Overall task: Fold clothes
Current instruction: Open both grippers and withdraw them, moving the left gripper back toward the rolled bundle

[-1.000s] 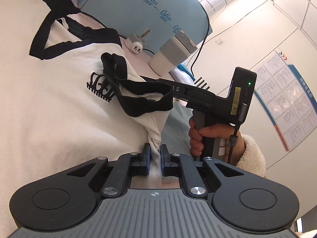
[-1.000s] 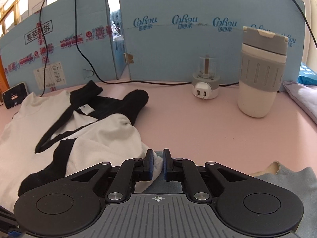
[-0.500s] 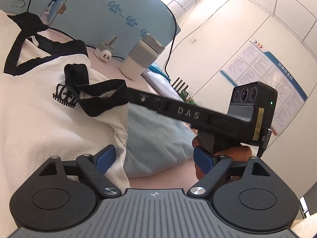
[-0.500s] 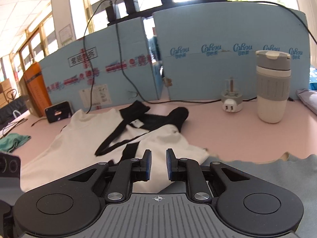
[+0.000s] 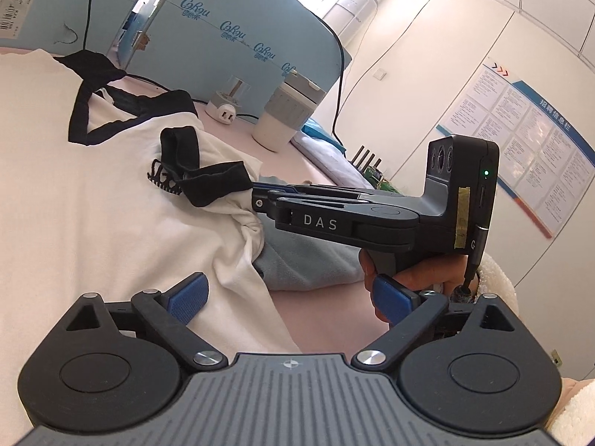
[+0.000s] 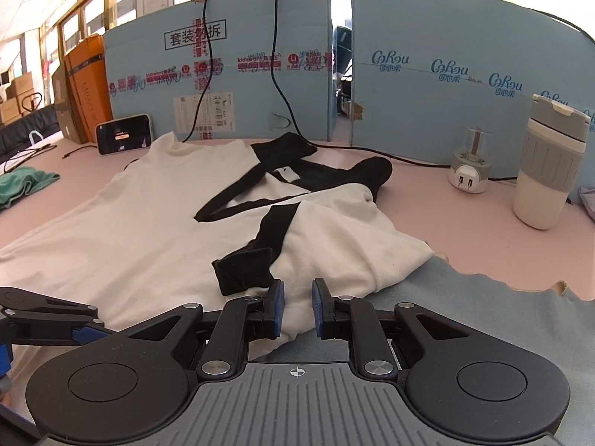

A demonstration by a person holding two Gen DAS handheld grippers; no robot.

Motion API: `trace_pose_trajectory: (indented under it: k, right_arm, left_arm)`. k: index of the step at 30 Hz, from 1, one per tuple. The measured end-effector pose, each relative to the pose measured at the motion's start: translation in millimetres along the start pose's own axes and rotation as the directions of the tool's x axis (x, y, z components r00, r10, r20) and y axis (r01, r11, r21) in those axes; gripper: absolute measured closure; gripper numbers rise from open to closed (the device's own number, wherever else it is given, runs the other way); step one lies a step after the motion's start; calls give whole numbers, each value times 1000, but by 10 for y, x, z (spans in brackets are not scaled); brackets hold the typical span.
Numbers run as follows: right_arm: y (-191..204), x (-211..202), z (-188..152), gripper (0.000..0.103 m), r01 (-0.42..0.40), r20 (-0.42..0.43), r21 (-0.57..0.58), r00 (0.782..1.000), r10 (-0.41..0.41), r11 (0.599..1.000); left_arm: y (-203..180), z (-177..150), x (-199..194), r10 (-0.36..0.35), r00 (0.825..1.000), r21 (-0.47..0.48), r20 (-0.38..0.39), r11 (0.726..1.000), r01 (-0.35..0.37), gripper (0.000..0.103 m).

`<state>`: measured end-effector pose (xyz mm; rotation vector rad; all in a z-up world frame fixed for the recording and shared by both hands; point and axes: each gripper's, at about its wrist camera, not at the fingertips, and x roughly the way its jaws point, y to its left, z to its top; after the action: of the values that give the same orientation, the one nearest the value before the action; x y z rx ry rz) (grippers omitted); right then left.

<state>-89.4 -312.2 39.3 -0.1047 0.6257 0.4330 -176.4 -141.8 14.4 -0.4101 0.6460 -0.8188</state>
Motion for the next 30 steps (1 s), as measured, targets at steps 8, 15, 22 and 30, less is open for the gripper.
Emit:
trace_pose_trajectory:
  k: [8,15,22,30]
  right_arm:
    - [-1,-77,9,47,112,-7,45,994,-112,993]
    - [98,-306,127,33,123,77,33,989,-125,992]
    - [356,-297,301,25,81,113,-19,990,-79,996]
    - [667,-104,454,24,10,108,-62,994,-3,998]
  left_arm:
    - [451,282,-198,59,998,-105,10,993,-58,0]
    - [655,486,-737,163,982,-168,94,975,-146,0]
    - [869,462,-1155,243,965,-192,102,956,-220,0]
    - [846,623,-1301,277,952,-239,128,940,-241,0]
